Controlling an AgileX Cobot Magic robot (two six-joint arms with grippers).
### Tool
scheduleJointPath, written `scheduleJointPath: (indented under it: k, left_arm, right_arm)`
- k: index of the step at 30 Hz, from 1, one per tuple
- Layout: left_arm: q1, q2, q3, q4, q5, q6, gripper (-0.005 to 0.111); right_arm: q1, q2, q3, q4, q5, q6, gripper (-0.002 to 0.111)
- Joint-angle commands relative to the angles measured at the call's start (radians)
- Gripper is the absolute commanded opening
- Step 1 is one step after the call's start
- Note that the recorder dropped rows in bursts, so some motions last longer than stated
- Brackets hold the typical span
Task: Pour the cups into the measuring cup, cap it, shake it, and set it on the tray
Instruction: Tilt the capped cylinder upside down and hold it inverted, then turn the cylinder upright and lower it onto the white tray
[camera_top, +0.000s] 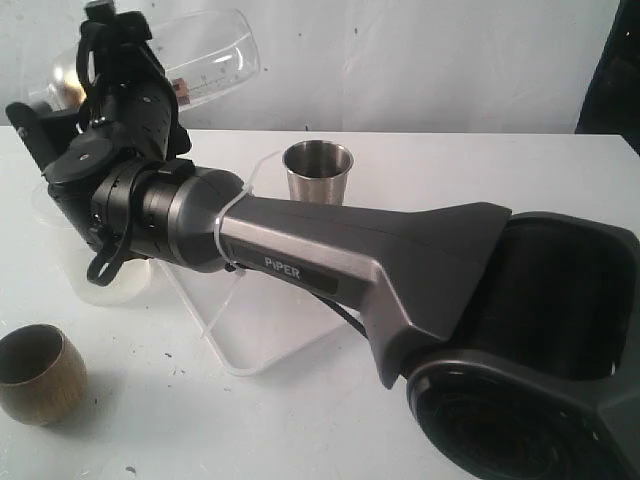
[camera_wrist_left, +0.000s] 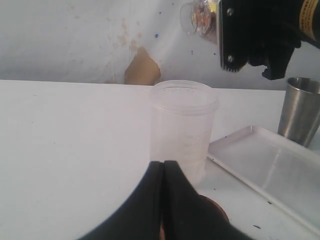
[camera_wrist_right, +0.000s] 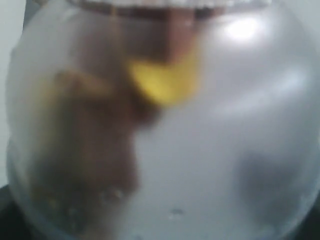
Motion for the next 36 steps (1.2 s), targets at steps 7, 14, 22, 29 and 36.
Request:
scheduleJointPath:
  k: [7,14,22,29,36]
  left_arm:
    - [-0.003,-0.005,0.005,0.000,0.002,0.001,0.000]
    - [-0.003,-0.005,0.005,0.000,0.002,0.001,0.000]
    - [-0.003,-0.005,0.005,0.000,0.002,0.001,0.000]
    - [-0.003,-0.005,0.005,0.000,0.002,0.001,0.000]
    - [-0.003,-0.005,0.005,0.000,0.002,0.001,0.000]
  right_arm:
    - [-0.052,-0.112,-0.011,0.435,0.076,0.395,0.000]
    - [-0.165,-0.222,0.015,0.981,-0.113,0.299,0.000]
    - [-0.257,-0.429,0.411,1.067,-0.552,0.499,0.000]
    - [-0.337,-0.498,0.771,1.051,-1.164,0.579,0.000]
    - [-0.349,-0.469,0.901,1.274,-1.325,0.250,0.000]
